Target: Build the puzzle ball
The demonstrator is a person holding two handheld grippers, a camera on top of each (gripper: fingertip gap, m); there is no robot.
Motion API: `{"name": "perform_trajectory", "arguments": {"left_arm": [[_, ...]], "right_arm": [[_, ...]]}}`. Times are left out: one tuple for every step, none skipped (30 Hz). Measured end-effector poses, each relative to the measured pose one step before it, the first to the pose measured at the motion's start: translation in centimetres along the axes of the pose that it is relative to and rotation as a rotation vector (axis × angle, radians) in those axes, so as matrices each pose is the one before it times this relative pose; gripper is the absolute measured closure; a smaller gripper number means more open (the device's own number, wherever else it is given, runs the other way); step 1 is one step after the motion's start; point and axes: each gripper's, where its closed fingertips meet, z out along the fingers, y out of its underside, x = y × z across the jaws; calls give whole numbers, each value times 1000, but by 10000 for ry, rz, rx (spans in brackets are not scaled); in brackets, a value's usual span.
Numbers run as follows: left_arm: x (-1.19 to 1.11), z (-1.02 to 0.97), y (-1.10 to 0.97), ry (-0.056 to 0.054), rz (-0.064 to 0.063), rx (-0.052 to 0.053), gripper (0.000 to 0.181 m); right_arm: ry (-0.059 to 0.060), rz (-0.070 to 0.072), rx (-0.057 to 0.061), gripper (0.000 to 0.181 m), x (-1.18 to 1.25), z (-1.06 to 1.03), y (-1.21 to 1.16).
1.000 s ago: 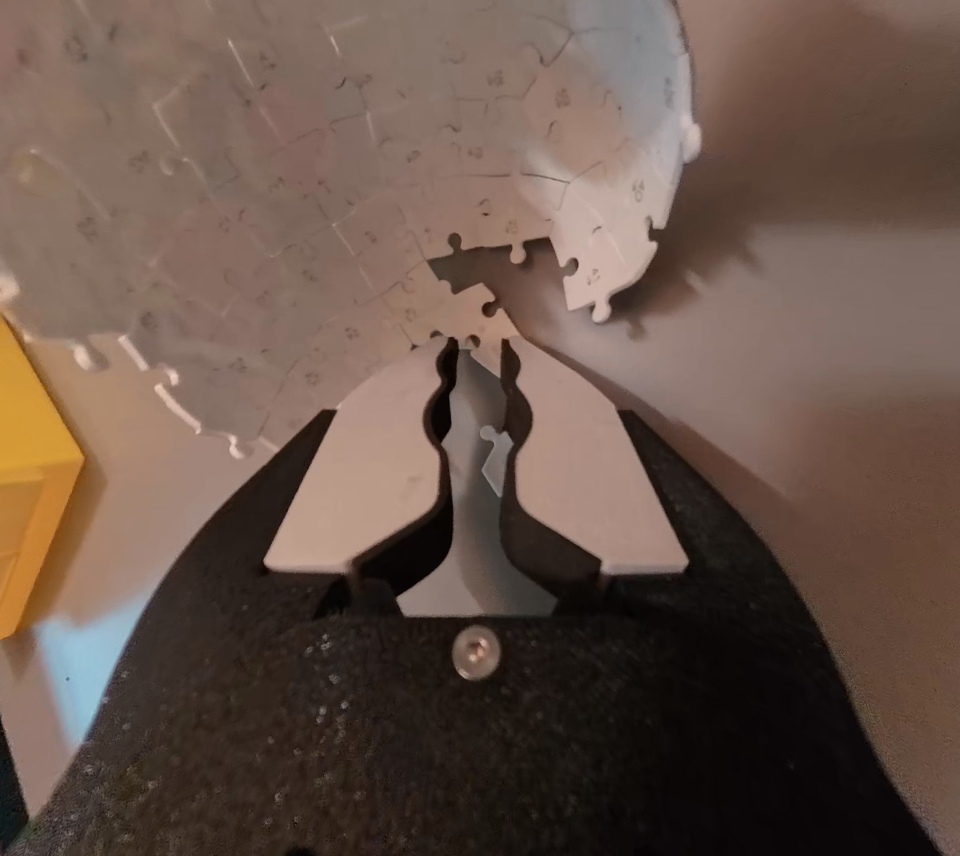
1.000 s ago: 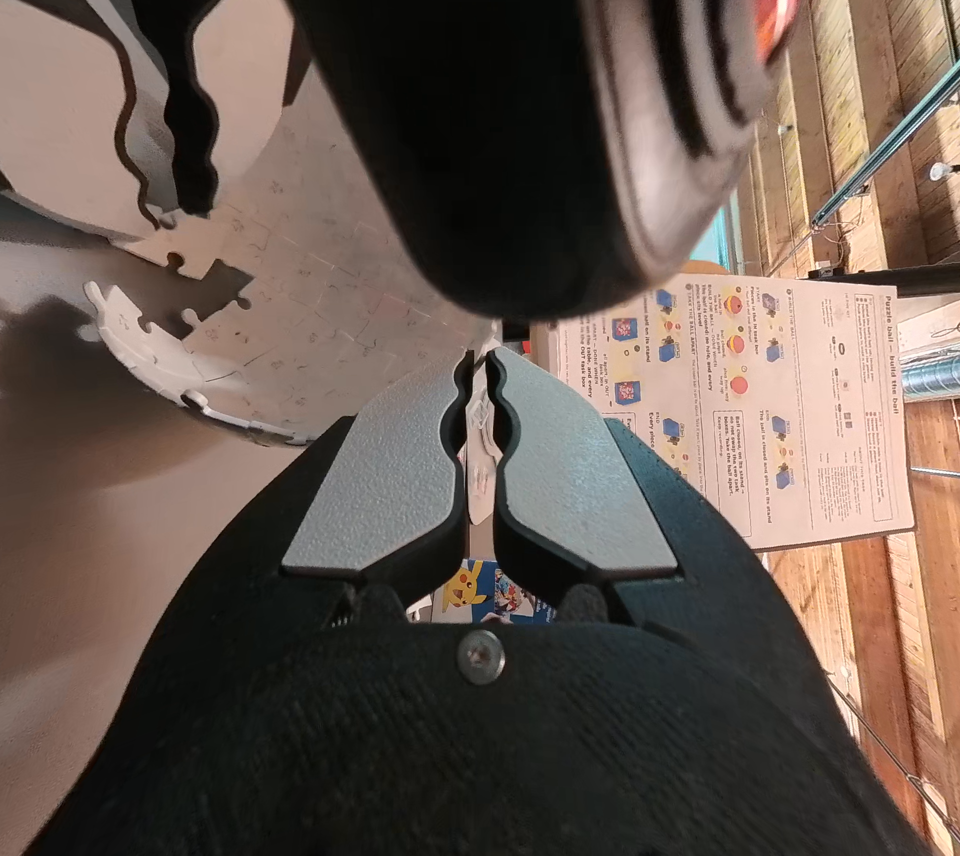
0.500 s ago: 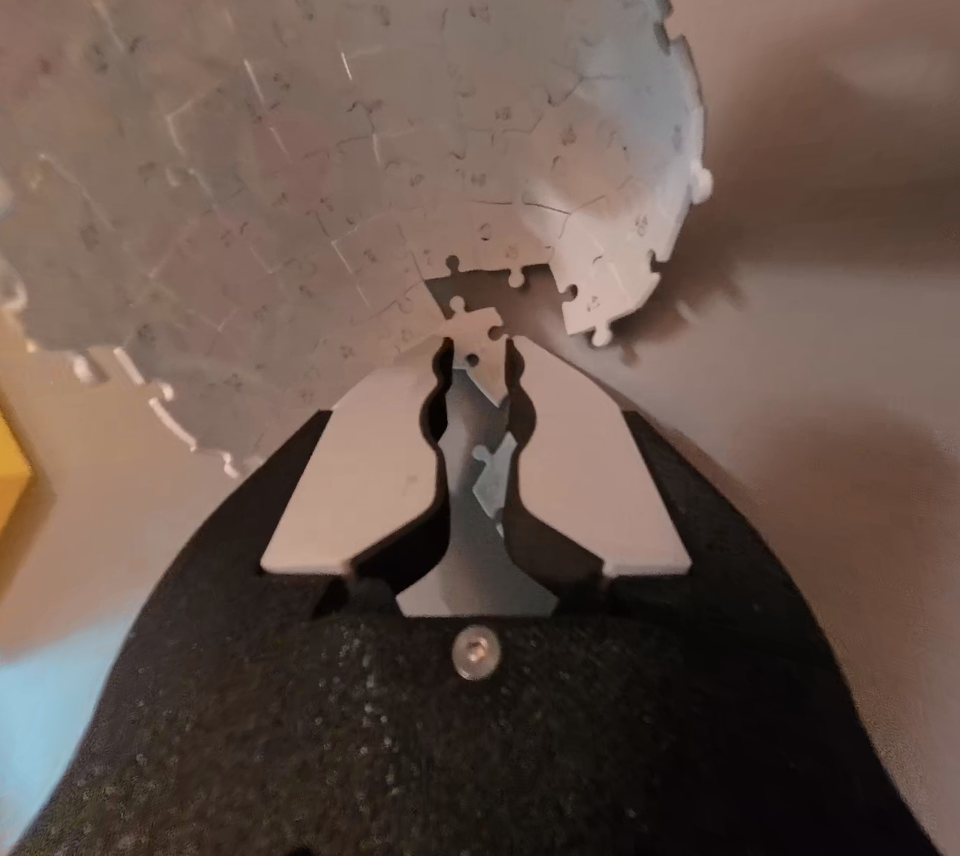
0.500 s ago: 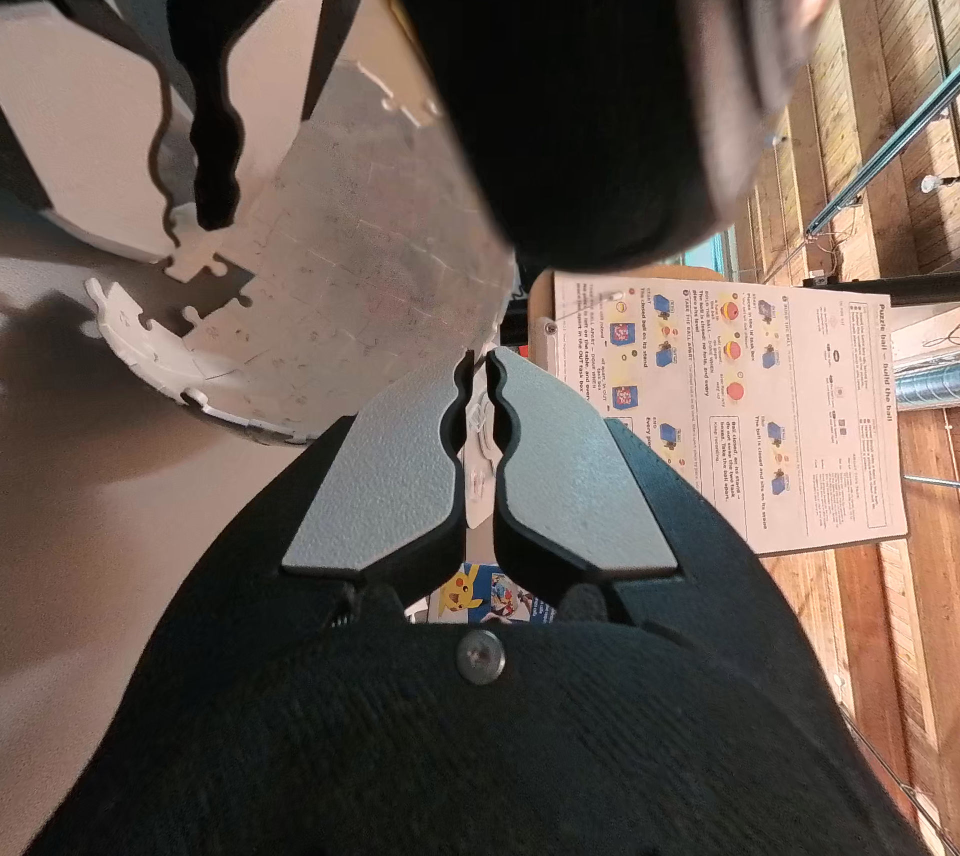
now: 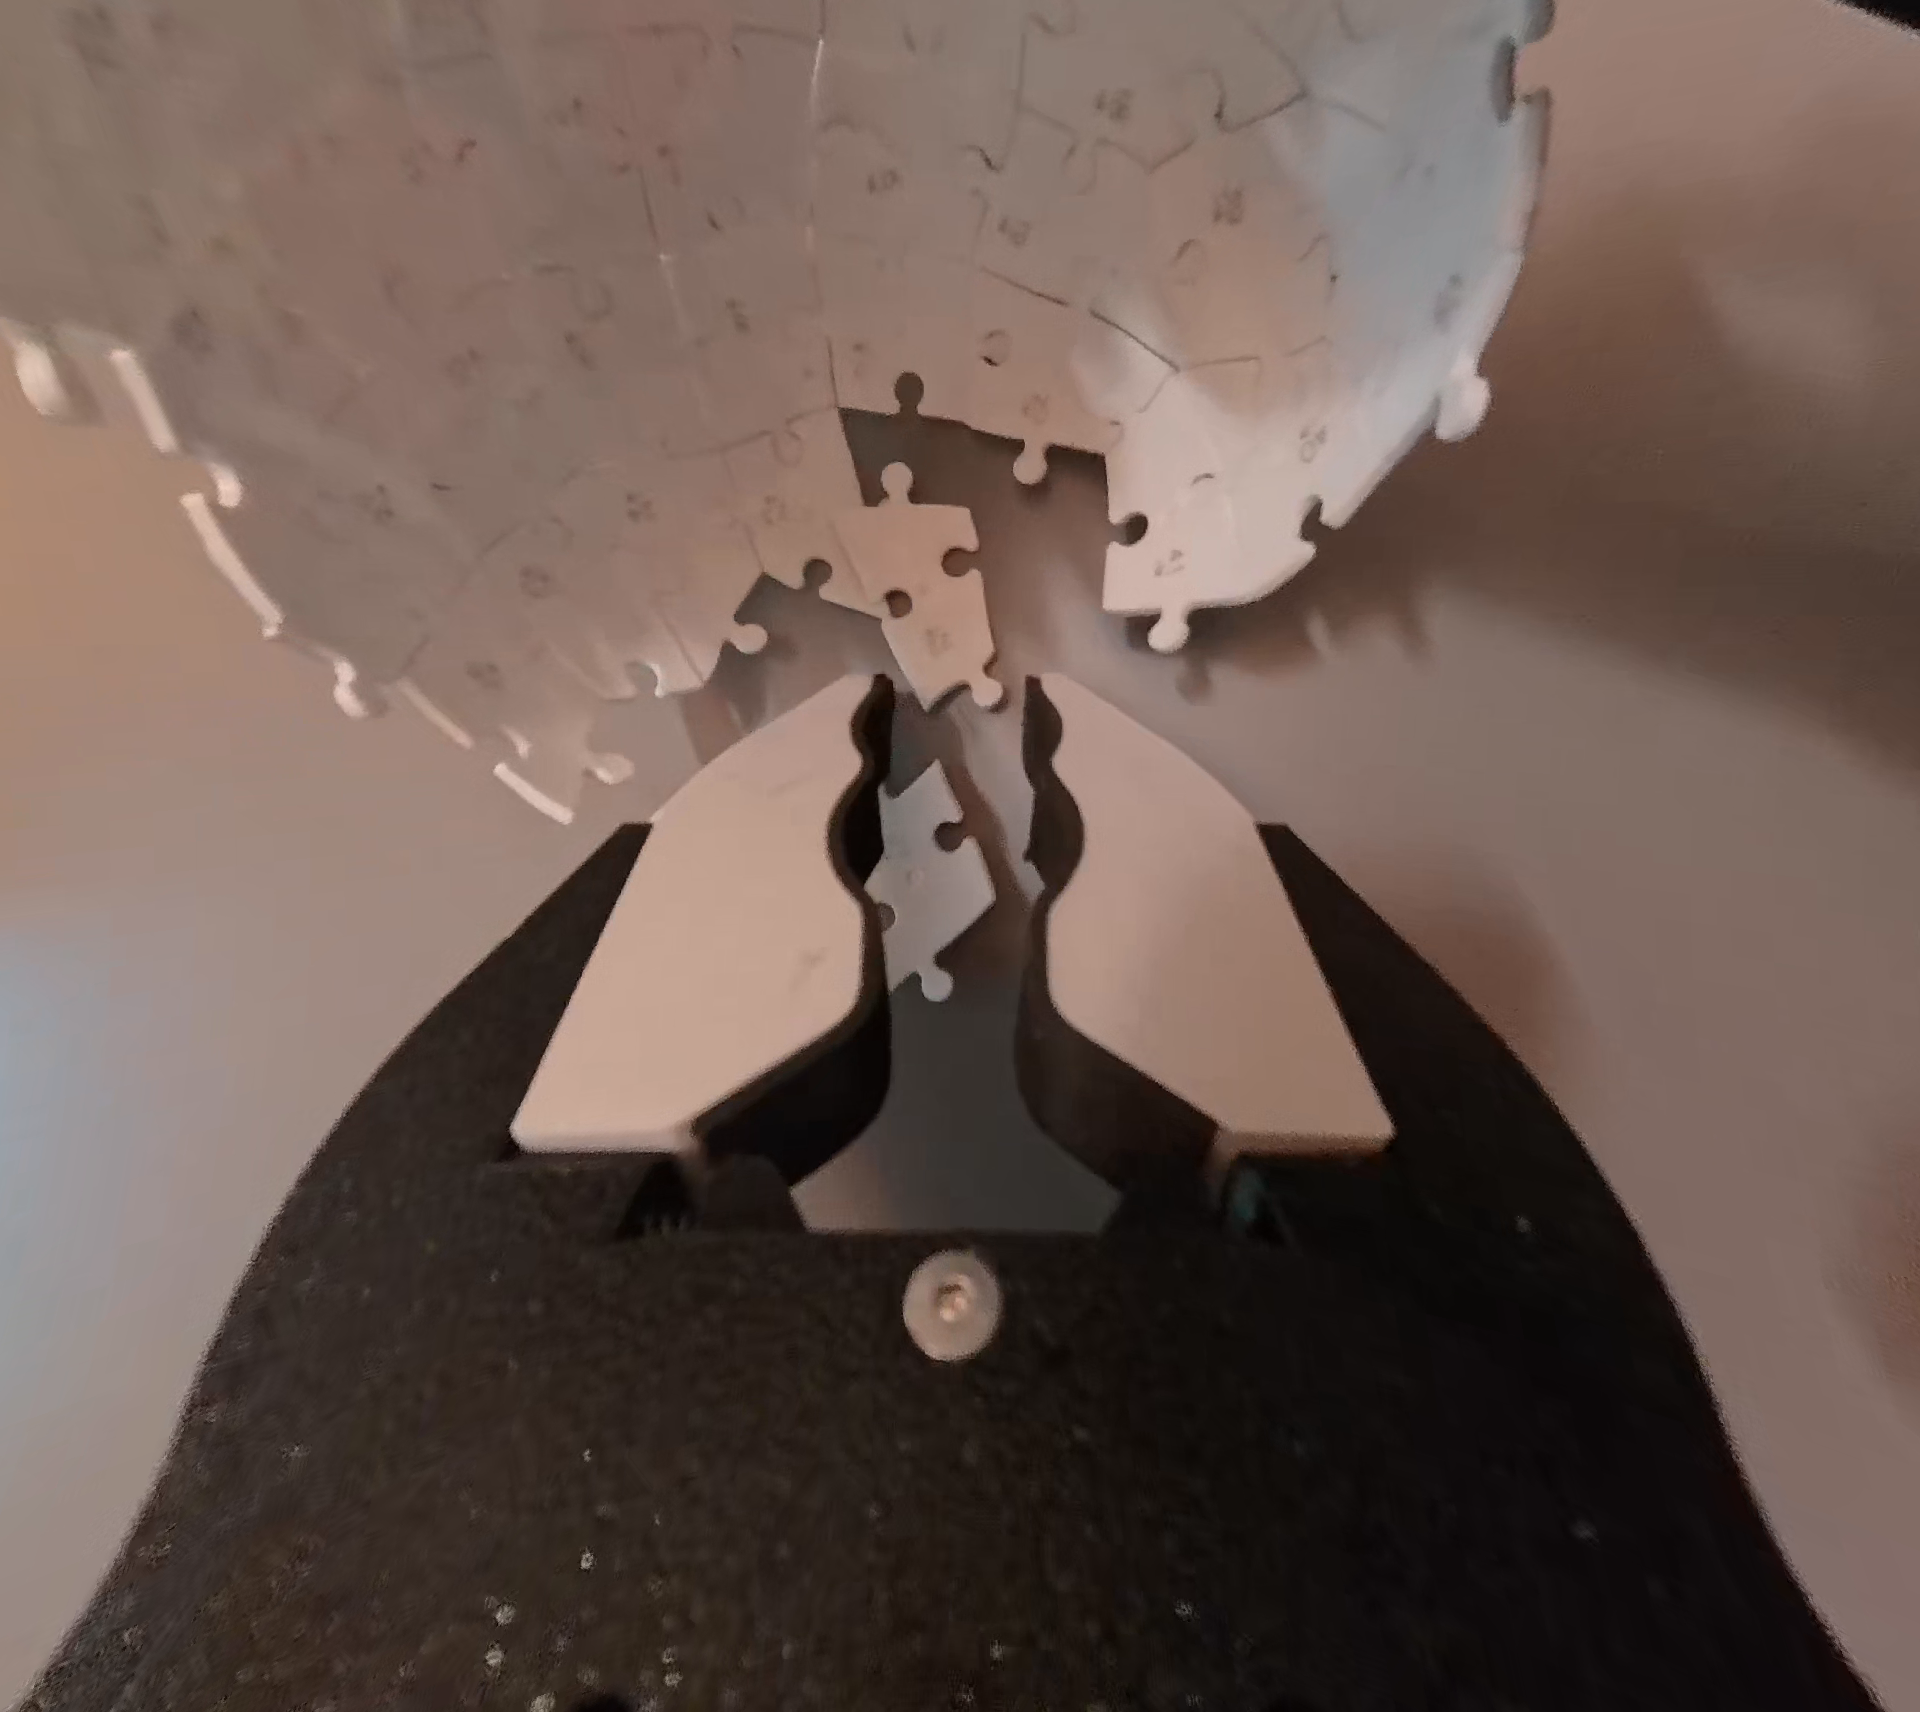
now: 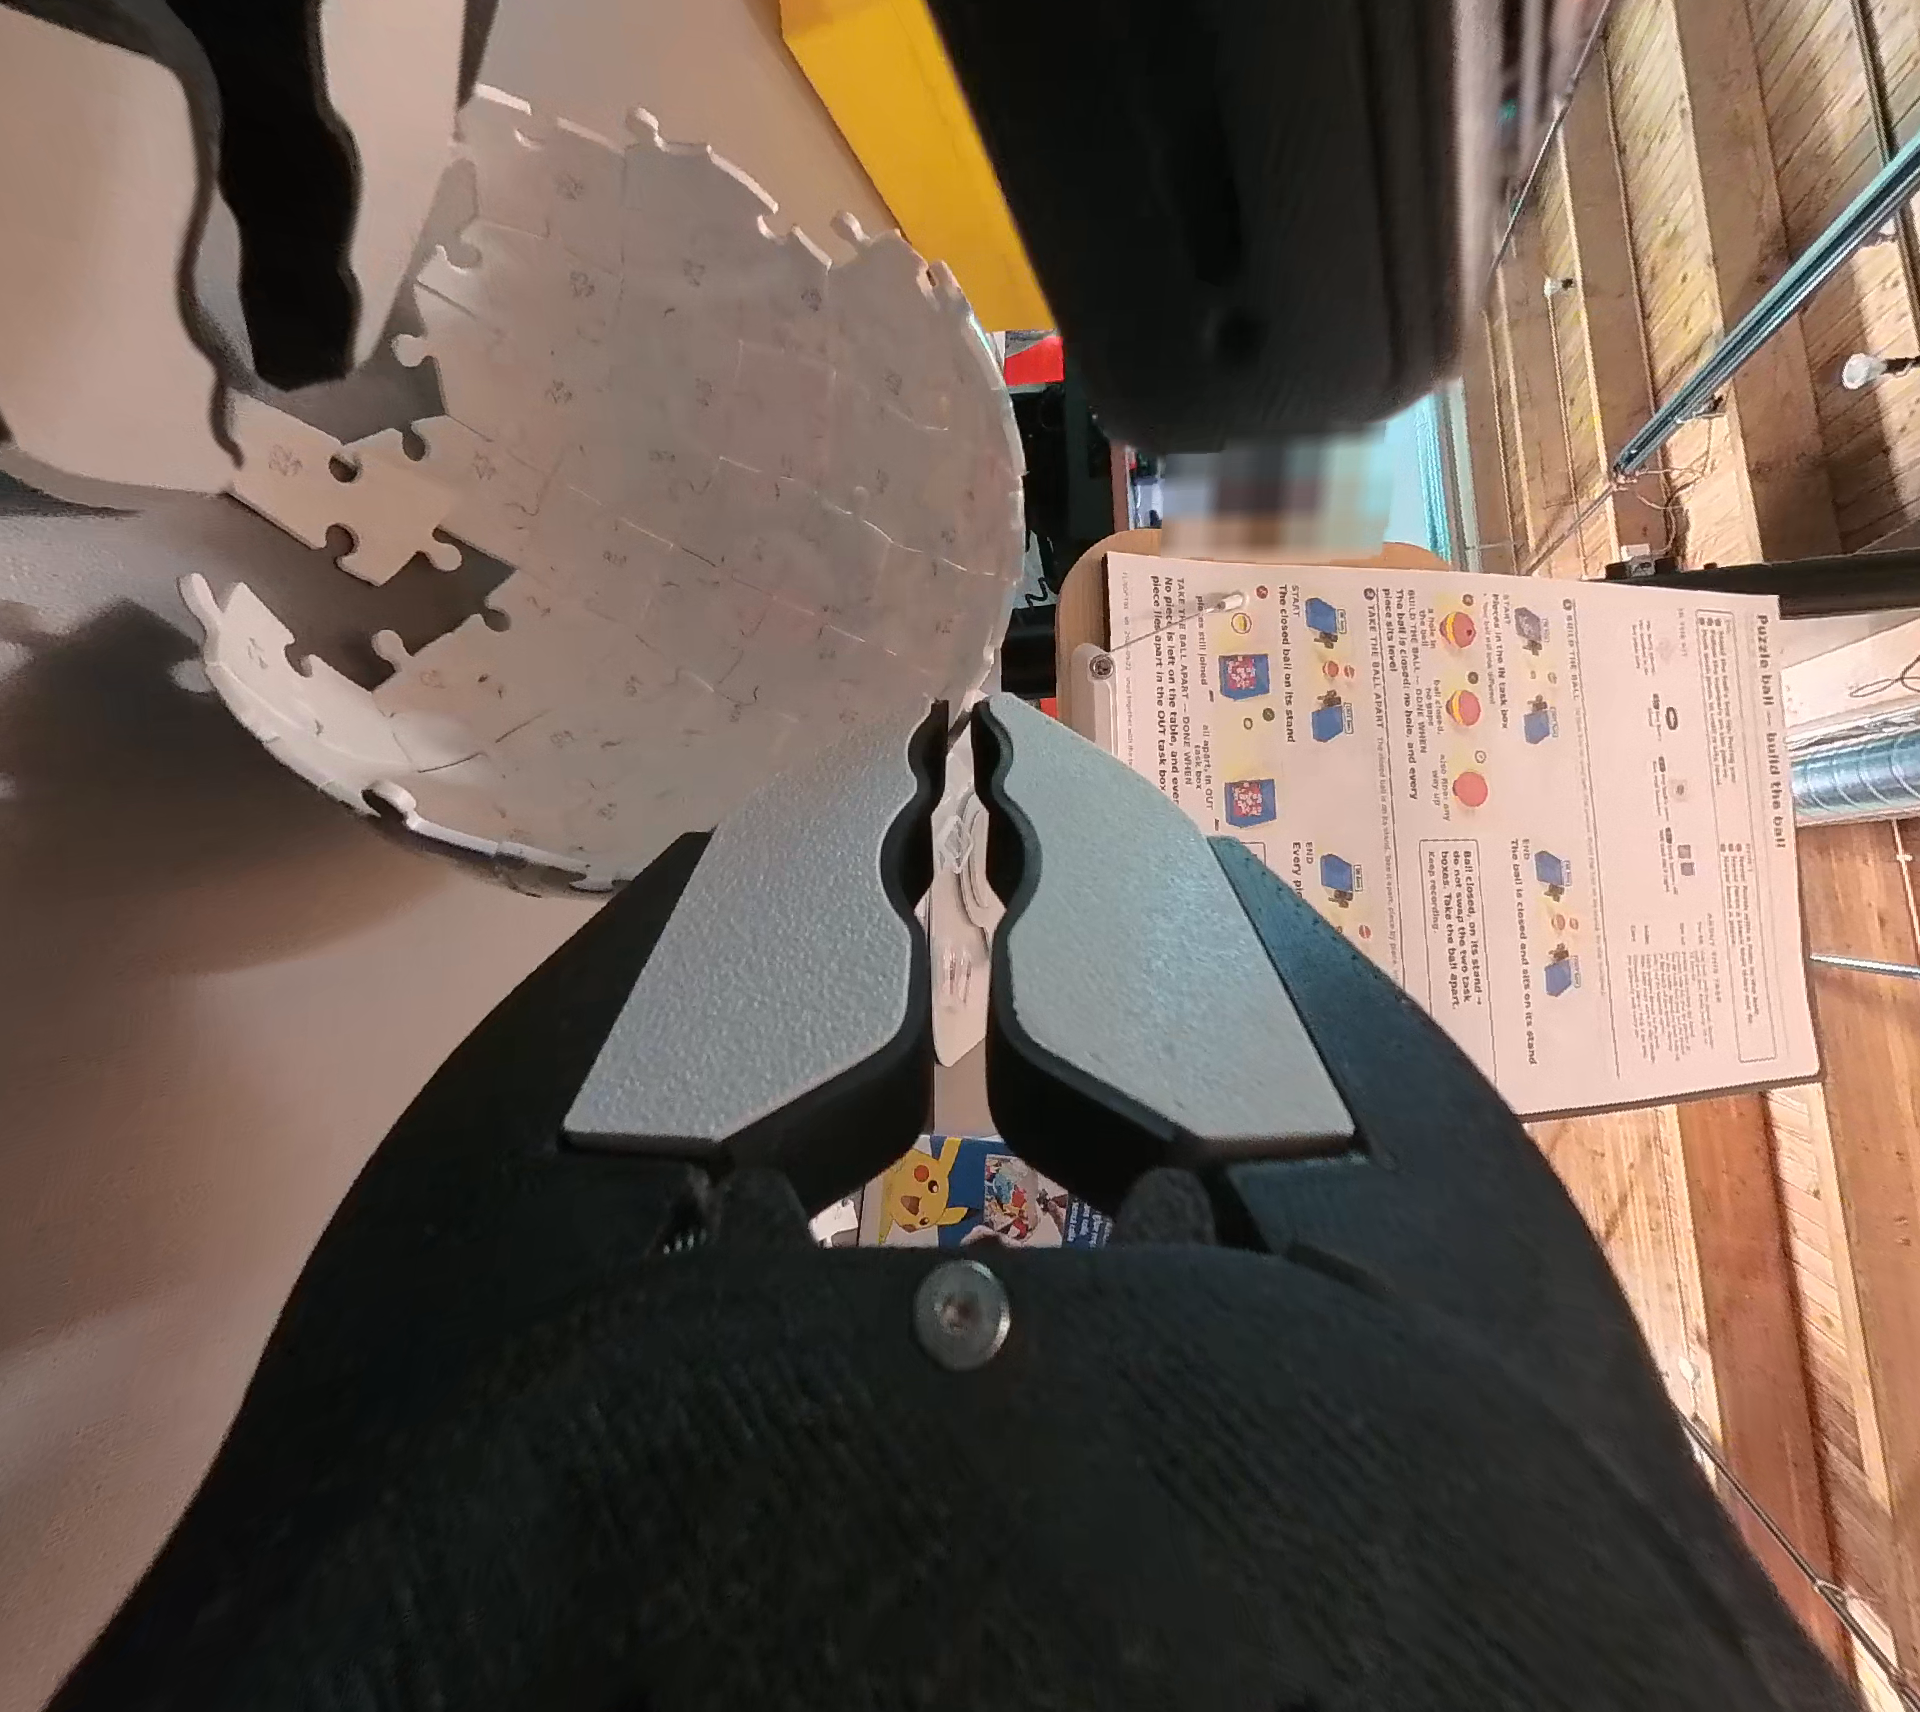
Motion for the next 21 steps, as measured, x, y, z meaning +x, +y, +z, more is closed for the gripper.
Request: {"name": "perform_trajectory", "arguments": {"left_arm": [[-78,82,-76,-58,-11,-8,159],[-88,72,-59,-79,-24,-29,161],[-24,59,-25,-45,-28,-42,164],[18,29,-7,-21,-26,-31,165],[8,-2,-5,-19,10,-26,165],[5,6,-5,-10,30,-2,165],[-7,-6,-6,-2,44,17,165],[4,4,-11,-4,44,28,165],[-2,9,-36,-18,70,45,166],[-4,29,-68,-45,176,92,166],[-1,41,-104,-75,236,134,166],[-7,65,-134,-92,211,145,166],[-55,105,-150,-112,147,149,166],[-58,117,-150,-83,78,123,166],[-28,112,-150,-25,53,91,166],[-43,111,-113,-4,39,69,166],[-50,95,-117,1,46,58,166],[-122,93,-53,-46,28,23,166],[-124,69,-19,-52,-10,0,166],[-58,65,-51,-8,-47,-5,166],[-5,69,-79,37,-43,11,166]], "right_arm": [[0,-3,11,177,3,3,-51],[2,-6,8,177,21,5,-43],[4,-9,9,177,12,-5,-43],[5,-6,14,177,11,-2,-50],[0,2,14,177,5,10,-34],[1,10,1,177,10,10,12],[1,3,-5,177,-1,8,37],[-7,8,-13,177,1,27,49],[-2,3,-6,177,5,13,31],[11,2,-1,177,25,-5,13],[3,7,1,177,12,12,-3],[6,4,20,177,2,9,-34],[4,-17,12,177,-10,4,-41],[14,-22,11,177,9,1,-25],[11,-3,34,177,9,-3,-47],[13,17,32,177,20,-3,-41],[4,6,26,177,2,1,-8],[11,-9,3,177,7,10,22],[8,-14,24,177,3,3,-1],[9,-14,37,177,-15,9,-7],[8,-26,38,177,-4,-4,-27]]}}
